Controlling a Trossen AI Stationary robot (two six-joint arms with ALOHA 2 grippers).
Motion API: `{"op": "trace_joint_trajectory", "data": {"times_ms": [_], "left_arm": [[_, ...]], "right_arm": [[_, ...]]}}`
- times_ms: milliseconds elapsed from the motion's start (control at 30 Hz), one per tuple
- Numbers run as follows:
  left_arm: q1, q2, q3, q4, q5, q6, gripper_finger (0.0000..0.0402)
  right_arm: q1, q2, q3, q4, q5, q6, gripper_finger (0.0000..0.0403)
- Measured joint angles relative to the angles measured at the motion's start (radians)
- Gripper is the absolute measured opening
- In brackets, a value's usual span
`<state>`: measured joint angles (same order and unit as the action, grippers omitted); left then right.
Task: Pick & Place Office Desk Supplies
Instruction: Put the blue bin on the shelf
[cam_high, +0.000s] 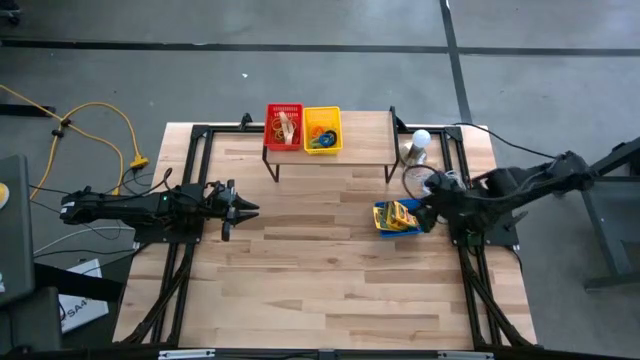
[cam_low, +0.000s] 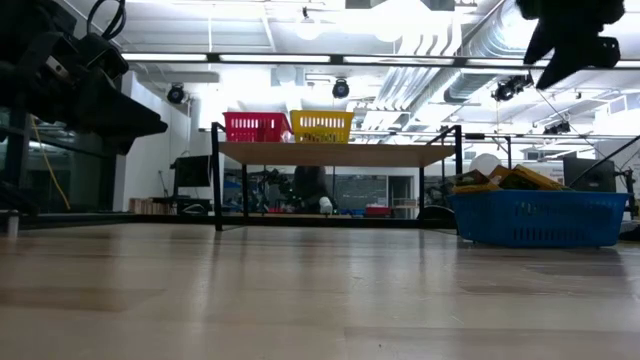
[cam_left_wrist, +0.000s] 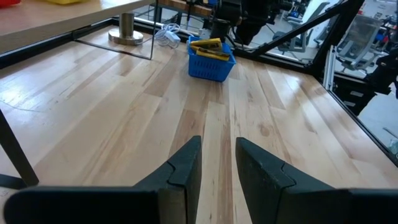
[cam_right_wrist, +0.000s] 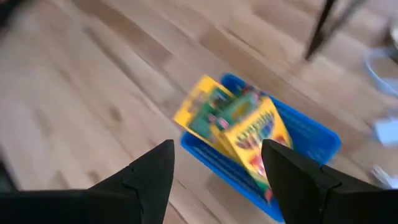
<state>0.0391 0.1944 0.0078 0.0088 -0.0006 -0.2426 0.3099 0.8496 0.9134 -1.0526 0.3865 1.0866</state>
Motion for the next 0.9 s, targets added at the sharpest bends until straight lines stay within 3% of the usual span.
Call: {"op": "trace_joint_trajectory", "data": {"times_ms": [200, 433, 667, 900], "left_arm": [[0.000, 0.000, 0.000, 0.000, 0.000, 0.000, 0.0095], [0.000, 0.000, 0.000, 0.000, 0.000, 0.000, 0.0095], [0.000, 0.000, 0.000, -0.001, 0.000, 0.000, 0.0095], [0.000, 0.000, 0.000, -0.001, 0.000, 0.000, 0.0095]], "right_arm": [[-0.172, 0.159, 0.112, -0.133, -0.163, 0.010, 0.0231], [-0.310, 0.329, 0.166, -0.271, -0.248, 0.074, 0.0231], [-0.354, 0.470, 0.166, -0.323, -0.259, 0.198, 0.0231], [-0.343, 0.508, 0.147, -0.318, -0.235, 0.266, 0.0231]]}}
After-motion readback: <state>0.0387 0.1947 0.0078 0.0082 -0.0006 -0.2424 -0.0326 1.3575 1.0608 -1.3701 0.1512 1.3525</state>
